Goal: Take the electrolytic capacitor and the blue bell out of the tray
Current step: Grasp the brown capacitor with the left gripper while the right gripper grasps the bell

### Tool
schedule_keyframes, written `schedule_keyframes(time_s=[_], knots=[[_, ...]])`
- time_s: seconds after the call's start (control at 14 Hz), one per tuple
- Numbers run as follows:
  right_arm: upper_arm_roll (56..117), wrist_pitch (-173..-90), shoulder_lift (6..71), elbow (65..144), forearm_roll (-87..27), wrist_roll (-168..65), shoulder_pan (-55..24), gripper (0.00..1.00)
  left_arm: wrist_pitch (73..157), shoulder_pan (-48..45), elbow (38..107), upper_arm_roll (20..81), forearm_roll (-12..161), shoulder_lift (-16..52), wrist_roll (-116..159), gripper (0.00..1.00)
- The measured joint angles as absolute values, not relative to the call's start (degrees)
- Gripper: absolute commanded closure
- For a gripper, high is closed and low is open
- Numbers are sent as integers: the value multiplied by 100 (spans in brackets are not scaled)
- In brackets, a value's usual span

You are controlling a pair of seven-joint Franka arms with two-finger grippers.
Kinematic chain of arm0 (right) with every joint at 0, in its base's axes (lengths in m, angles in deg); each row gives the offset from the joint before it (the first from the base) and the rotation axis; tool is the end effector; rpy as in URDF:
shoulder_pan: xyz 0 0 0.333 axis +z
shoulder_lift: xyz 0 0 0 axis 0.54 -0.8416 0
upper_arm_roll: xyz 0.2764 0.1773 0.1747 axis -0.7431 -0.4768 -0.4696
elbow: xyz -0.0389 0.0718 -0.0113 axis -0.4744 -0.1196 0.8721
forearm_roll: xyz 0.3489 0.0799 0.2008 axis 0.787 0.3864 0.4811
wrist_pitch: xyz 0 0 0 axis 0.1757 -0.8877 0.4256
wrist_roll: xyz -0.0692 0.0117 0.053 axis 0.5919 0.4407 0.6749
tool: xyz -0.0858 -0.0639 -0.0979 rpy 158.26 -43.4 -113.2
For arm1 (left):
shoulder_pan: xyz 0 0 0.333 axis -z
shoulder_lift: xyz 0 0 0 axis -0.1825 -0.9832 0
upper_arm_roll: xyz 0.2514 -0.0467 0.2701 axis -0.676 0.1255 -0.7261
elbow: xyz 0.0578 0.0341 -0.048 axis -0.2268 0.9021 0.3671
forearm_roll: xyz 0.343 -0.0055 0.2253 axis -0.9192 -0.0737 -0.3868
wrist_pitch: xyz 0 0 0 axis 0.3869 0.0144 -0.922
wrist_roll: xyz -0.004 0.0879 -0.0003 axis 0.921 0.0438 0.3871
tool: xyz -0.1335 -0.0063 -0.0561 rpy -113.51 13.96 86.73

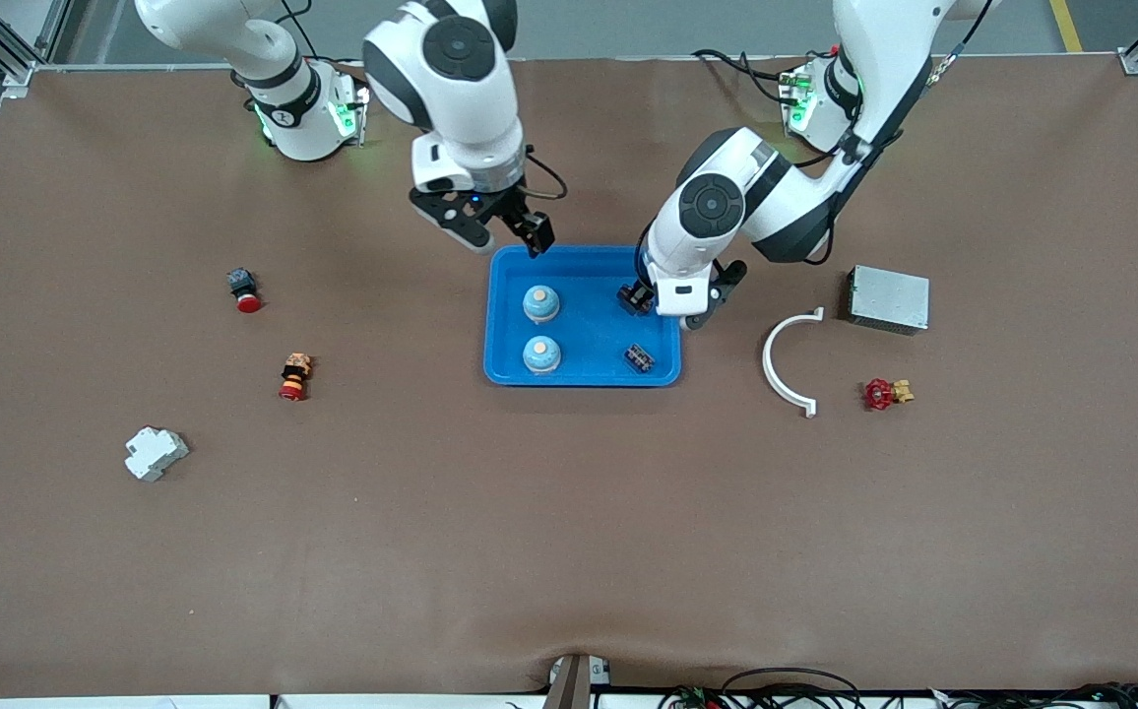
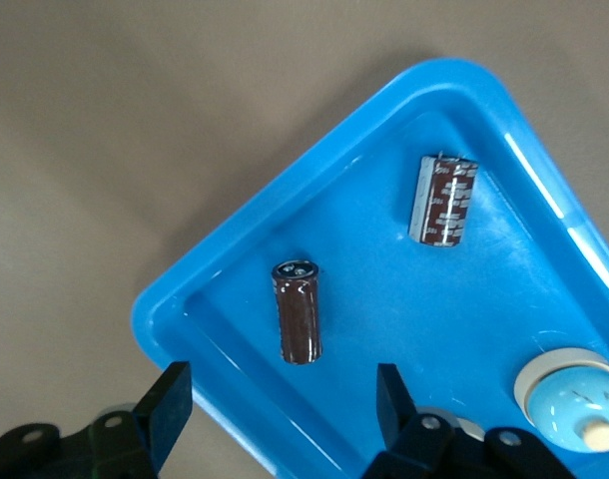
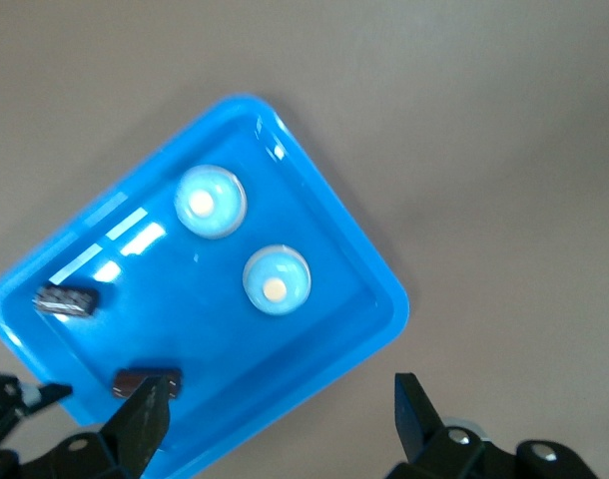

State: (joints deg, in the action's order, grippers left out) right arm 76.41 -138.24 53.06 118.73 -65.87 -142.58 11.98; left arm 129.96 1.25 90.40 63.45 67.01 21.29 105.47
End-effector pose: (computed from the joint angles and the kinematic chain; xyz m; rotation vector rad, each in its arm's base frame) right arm 0.3996 0.4645 0.4012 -2.9633 0.9976 0.0349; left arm 0.4540 -0.4126 0.2730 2.8174 1.3144 -0.3578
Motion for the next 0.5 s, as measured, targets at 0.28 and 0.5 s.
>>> schedule_keyframes(time_s=[0.28,0.5], knots=[[7678,-14504,4608,11927,-6605,-14387,1355,0,13479,154,9151,6343,6701,1901,10810,25],[7810,-15034,4049,11930,-6857,-14387,1323,0,13788,211,9217,6343,6483,1697,11070,26]])
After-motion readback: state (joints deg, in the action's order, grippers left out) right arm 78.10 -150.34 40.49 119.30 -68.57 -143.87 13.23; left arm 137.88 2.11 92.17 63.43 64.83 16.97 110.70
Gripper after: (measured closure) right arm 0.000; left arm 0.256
